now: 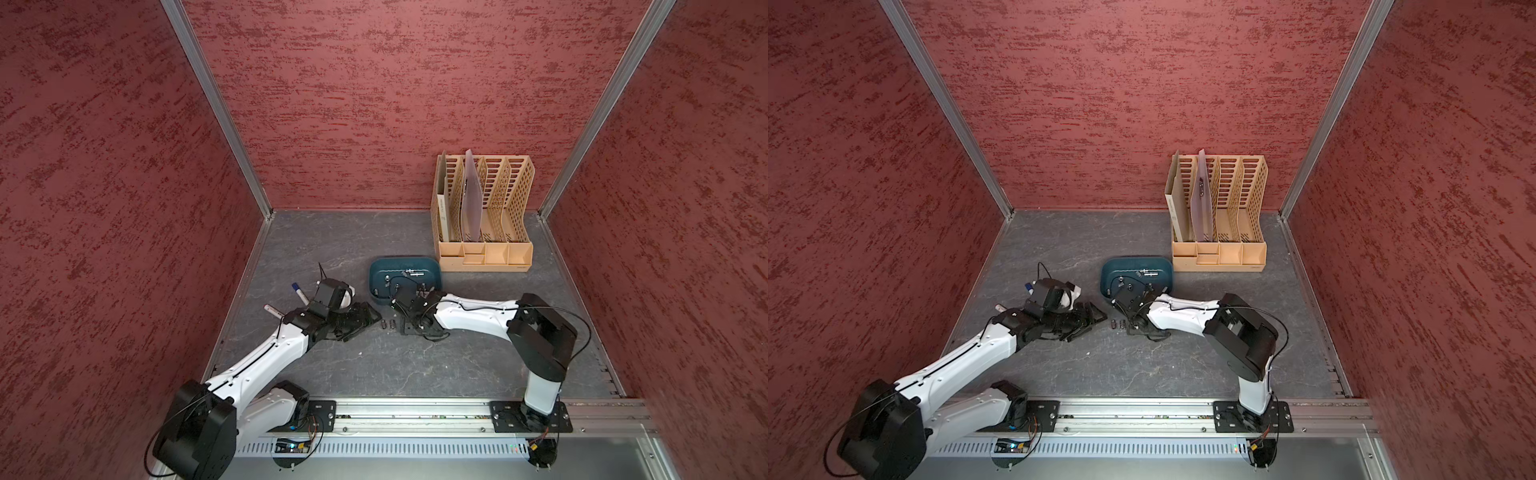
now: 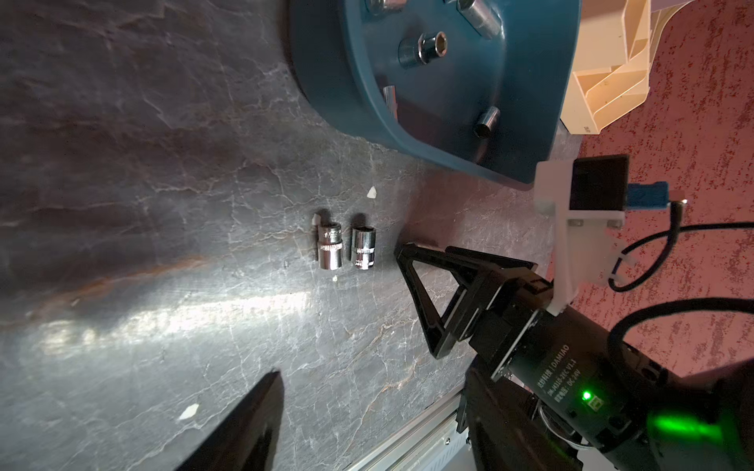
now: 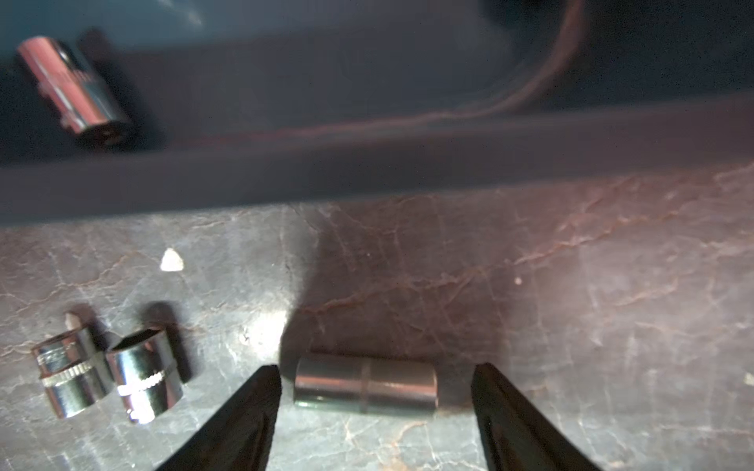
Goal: Put the socket on the desktop into the storage box
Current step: Pick up the socket head at the center of the board.
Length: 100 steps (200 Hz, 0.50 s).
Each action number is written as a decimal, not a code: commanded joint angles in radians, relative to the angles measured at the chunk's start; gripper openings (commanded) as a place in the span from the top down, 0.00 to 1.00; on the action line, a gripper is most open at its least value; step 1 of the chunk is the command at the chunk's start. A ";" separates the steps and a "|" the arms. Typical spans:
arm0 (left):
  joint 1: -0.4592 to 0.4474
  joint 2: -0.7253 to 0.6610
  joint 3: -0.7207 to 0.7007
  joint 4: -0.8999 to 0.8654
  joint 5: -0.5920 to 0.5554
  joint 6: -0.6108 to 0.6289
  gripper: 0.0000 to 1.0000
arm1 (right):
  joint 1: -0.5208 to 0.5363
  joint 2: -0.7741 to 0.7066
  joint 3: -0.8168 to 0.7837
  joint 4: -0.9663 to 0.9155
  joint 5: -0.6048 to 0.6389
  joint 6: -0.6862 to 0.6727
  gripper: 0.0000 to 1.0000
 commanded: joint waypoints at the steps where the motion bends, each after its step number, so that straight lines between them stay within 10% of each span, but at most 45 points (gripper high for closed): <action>1: 0.006 -0.015 -0.012 0.009 -0.003 0.001 0.27 | -0.005 0.004 0.002 0.021 -0.022 0.022 0.23; 100: 0.012 -0.026 -0.033 0.016 -0.007 -0.008 0.27 | 0.005 -0.008 -0.050 0.048 -0.051 0.045 0.41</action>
